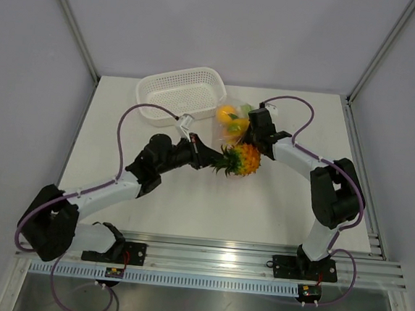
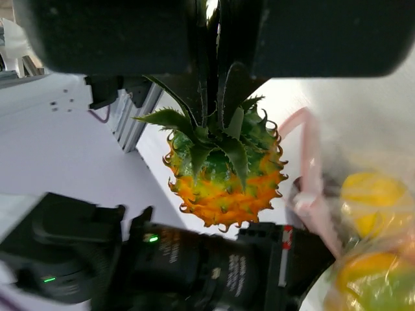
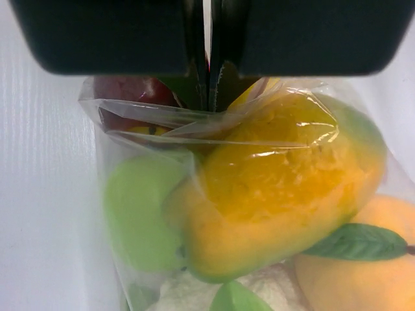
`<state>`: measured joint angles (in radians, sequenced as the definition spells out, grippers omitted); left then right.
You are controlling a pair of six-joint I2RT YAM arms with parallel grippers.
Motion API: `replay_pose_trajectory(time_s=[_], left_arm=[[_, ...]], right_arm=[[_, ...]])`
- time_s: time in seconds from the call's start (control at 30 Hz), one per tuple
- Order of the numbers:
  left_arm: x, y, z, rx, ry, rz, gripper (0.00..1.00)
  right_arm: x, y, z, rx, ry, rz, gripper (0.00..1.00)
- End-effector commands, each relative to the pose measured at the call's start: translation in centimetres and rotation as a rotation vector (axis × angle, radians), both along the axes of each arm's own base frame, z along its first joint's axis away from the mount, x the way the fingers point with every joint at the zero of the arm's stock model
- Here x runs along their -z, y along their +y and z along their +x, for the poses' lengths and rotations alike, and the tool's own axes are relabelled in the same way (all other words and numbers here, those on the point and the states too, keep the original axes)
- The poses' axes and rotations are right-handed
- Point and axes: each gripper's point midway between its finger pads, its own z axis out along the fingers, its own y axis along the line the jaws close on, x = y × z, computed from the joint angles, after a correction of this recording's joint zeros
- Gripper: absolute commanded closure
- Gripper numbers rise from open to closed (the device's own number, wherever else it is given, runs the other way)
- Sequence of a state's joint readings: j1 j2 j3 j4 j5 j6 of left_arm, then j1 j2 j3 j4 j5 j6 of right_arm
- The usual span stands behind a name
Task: Open the zip-top bag and remove the fake food
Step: Pick up the fake fruit from the zipper food storage bag, then place the fake fruit in the bin.
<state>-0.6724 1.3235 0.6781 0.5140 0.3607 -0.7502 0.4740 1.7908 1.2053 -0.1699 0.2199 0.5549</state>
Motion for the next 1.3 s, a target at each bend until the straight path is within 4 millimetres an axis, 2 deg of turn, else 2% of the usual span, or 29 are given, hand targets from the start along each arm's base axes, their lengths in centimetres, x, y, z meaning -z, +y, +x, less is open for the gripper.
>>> replay_pose_trajectory(time_s=[0.0, 0.07, 0.1, 0.13, 0.2, 0.23, 0.37, 0.57, 0.7, 0.77, 0.83, 0.93, 0.97, 1.03, 1.07, 1.1, 1.17, 1.2, 1.27], left_arm=[[-5.9, 2.6, -0.1, -0.086, -0.106, -0.121, 1.00], [-6.4, 3.7, -0.2, -0.116, -0.105, -0.132, 1.00], [-7.5, 4.5, -0.3, -0.138, -0.126, -0.148, 1.00], [-6.9, 5.2, 0.1, -0.182, -0.102, -0.121, 1.00], [-7.8, 6.2, 0.4, -0.234, -0.124, -0.094, 1.00], [-7.1, 6.9, 0.9, -0.285, -0.099, -0.057, 1.00], [-6.9, 9.3, 2.6, -0.422, -0.079, -0.009, 1.00], [-6.7, 13.2, 6.3, -0.594, -0.065, 0.000, 1.00], [-7.6, 14.0, 7.9, -0.607, -0.080, -0.057, 1.00], [-7.4, 14.6, 8.8, -0.634, -0.067, -0.075, 1.00], [-8.6, 14.8, 9.6, -0.636, -0.089, -0.105, 1.00], [-8.8, 15.5, 11.4, -0.665, -0.087, -0.101, 1.00], [-9.9, 15.6, 12.1, -0.669, -0.102, -0.112, 1.00], [-10.0, 16.1, 13.6, -0.679, -0.106, -0.112, 1.00], [-11.2, 16.6, 14.4, -0.692, -0.126, -0.125, 1.00], [-10.6, 16.5, 15.4, -0.682, -0.114, -0.115, 1.00], [-11.0, 17.2, 16.7, -0.690, -0.119, -0.119, 1.00], [-11.9, 17.2, 17.4, -0.683, -0.126, -0.136, 1.00], [-10.2, 17.9, 19.4, -0.693, -0.082, -0.122, 1.00]], right_arm=[[-1.8, -0.5, 0.5, 0.019, -0.049, 0.018, 1.00], [-1.6, -0.4, 0.5, 0.020, -0.045, 0.017, 1.00], [-1.6, -0.5, 0.5, 0.021, -0.045, 0.016, 1.00], [-1.6, -0.4, 0.4, 0.019, -0.041, 0.018, 1.00], [-1.8, -0.3, 0.4, 0.017, -0.045, 0.026, 1.00], [-1.6, -0.3, 0.3, 0.016, -0.041, 0.031, 1.00], [-1.9, -0.3, 0.0, 0.015, -0.049, 0.046, 1.00], [-2.5, 0.5, -0.5, -0.013, -0.051, 0.086, 1.00], [-2.7, 0.8, -0.8, -0.025, -0.053, 0.088, 1.00], [-2.6, 0.8, -0.9, -0.030, -0.050, 0.088, 1.00], [-2.7, 0.9, -1.0, -0.035, -0.051, 0.089, 1.00], [-2.7, 1.4, -1.2, -0.045, -0.047, 0.098, 1.00], [-2.9, 1.5, -1.3, -0.049, -0.050, 0.102, 1.00], [-3.2, 1.6, -1.5, -0.052, -0.054, 0.109, 1.00], [-3.3, 1.7, -1.6, -0.055, -0.056, 0.111, 1.00], [-3.2, 1.8, -1.8, -0.059, -0.056, 0.116, 1.00], [-3.6, 1.9, -1.9, -0.063, -0.065, 0.125, 1.00], [-3.5, 1.8, -2.1, -0.062, -0.061, 0.127, 1.00], [-3.8, 1.8, -2.1, -0.061, -0.068, 0.129, 1.00]])
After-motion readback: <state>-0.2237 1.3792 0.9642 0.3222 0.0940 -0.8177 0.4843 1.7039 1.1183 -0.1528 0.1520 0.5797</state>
